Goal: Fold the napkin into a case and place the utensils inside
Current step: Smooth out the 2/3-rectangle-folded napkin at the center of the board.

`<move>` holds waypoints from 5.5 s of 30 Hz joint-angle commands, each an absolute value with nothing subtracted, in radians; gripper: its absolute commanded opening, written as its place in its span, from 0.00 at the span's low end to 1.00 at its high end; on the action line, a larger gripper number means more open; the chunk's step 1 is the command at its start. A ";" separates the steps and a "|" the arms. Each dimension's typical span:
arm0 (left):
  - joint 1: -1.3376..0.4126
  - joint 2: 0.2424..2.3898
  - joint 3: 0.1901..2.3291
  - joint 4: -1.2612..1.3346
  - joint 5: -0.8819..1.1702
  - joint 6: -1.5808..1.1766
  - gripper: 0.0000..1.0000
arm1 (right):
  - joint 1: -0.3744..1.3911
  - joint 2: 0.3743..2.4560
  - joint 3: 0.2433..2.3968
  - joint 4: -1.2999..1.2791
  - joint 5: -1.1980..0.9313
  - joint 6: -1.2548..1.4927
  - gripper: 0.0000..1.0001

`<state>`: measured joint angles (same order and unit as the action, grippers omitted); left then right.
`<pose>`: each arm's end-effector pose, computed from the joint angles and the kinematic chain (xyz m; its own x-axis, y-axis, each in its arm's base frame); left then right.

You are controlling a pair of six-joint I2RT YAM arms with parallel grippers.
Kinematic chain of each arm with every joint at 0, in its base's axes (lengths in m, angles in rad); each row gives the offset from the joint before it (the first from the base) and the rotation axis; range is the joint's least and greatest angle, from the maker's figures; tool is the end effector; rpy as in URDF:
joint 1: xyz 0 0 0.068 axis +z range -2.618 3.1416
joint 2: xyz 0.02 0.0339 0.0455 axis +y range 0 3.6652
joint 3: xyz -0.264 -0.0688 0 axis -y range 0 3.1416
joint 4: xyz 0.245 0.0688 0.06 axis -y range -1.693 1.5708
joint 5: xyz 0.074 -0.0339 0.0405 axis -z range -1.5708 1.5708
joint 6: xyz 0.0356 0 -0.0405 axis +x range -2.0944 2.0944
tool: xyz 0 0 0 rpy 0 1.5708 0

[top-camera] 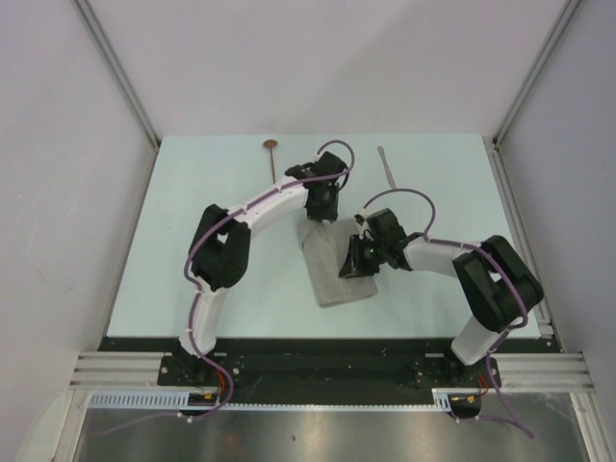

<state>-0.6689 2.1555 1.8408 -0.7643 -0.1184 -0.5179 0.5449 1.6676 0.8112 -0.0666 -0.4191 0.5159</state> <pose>0.3705 -0.2875 0.2185 -0.8840 0.0722 -0.4618 0.1547 0.9775 -0.1433 0.2624 0.1760 0.1455 -0.9303 -0.0370 -0.3648 -0.2581 0.7727 0.5799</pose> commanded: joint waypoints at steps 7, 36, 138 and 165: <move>-0.653 2.183 1.855 -0.753 -0.087 -0.532 0.38 | 0.583 1.600 0.727 0.060 -0.499 0.632 0.18; -0.653 2.167 1.835 -0.746 -0.074 -0.543 0.38 | 0.561 1.646 0.738 -0.011 -0.465 0.557 0.36; -0.534 2.183 1.738 -0.623 0.098 -0.607 0.24 | 0.479 1.959 1.135 0.152 -0.494 0.656 0.14; -0.548 1.915 1.563 -0.534 0.156 -0.641 0.46 | 0.433 1.727 1.126 -0.208 -0.358 0.476 0.47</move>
